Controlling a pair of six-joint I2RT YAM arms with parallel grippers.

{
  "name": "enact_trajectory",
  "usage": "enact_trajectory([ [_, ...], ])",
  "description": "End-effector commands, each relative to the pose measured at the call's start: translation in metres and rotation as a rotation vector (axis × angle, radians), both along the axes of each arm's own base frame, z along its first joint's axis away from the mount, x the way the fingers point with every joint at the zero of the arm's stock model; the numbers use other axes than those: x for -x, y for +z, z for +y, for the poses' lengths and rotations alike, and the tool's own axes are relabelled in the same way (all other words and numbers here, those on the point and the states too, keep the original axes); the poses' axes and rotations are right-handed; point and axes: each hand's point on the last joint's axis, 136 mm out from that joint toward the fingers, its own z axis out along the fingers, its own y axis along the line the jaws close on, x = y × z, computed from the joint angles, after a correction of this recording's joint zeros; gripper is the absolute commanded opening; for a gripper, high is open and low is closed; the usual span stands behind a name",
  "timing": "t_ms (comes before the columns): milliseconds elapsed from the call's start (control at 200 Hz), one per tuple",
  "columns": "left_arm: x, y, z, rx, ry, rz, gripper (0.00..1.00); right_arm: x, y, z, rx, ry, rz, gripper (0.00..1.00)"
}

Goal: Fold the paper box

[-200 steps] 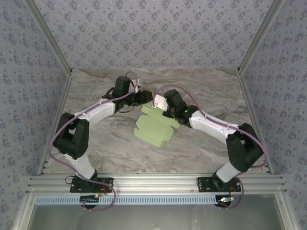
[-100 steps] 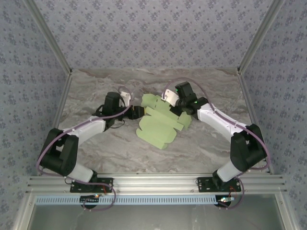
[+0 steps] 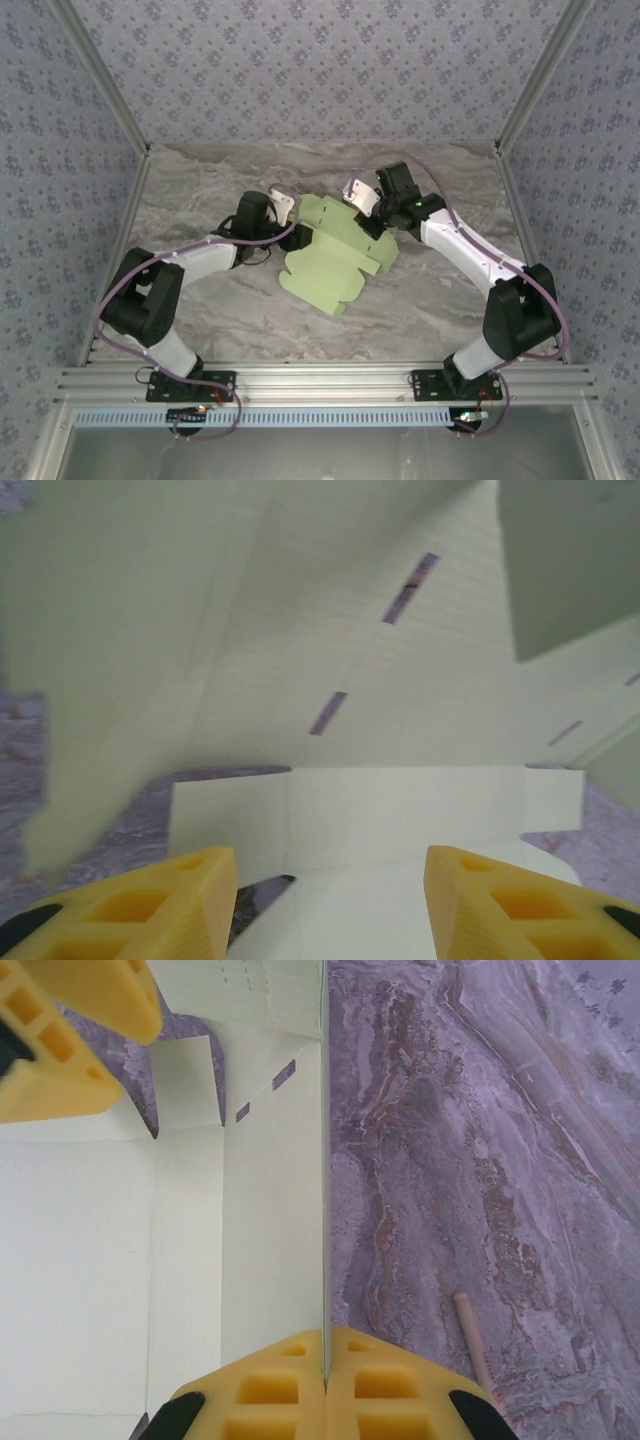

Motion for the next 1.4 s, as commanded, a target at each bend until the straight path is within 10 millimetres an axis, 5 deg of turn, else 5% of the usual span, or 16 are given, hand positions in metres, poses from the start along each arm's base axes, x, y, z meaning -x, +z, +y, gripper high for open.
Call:
enact_trajectory([
  [0, -0.013, -0.001, 0.006, -0.062, 0.041, -0.047, 0.53, 0.002, 0.016, 0.002, -0.039, -0.002, 0.003, 0.00],
  [380, -0.015, -0.029, 0.004, -0.084, 0.042, 0.021, 0.54, 0.000, 0.016, 0.003, -0.047, -0.007, 0.006, 0.00],
  [690, -0.011, -0.014, -0.017, 0.003, -0.029, 0.019, 0.54, 0.001, 0.013, 0.005, -0.052, -0.011, 0.014, 0.00],
  [1044, 0.007, 0.008, -0.033, 0.083, -0.110, -0.022, 0.42, -0.008, 0.012, -0.001, -0.034, -0.066, 0.002, 0.00],
  [1394, 0.017, -0.003, -0.059, 0.082, -0.172, 0.003, 0.42, -0.007, 0.016, 0.005, -0.088, -0.068, 0.021, 0.00],
])
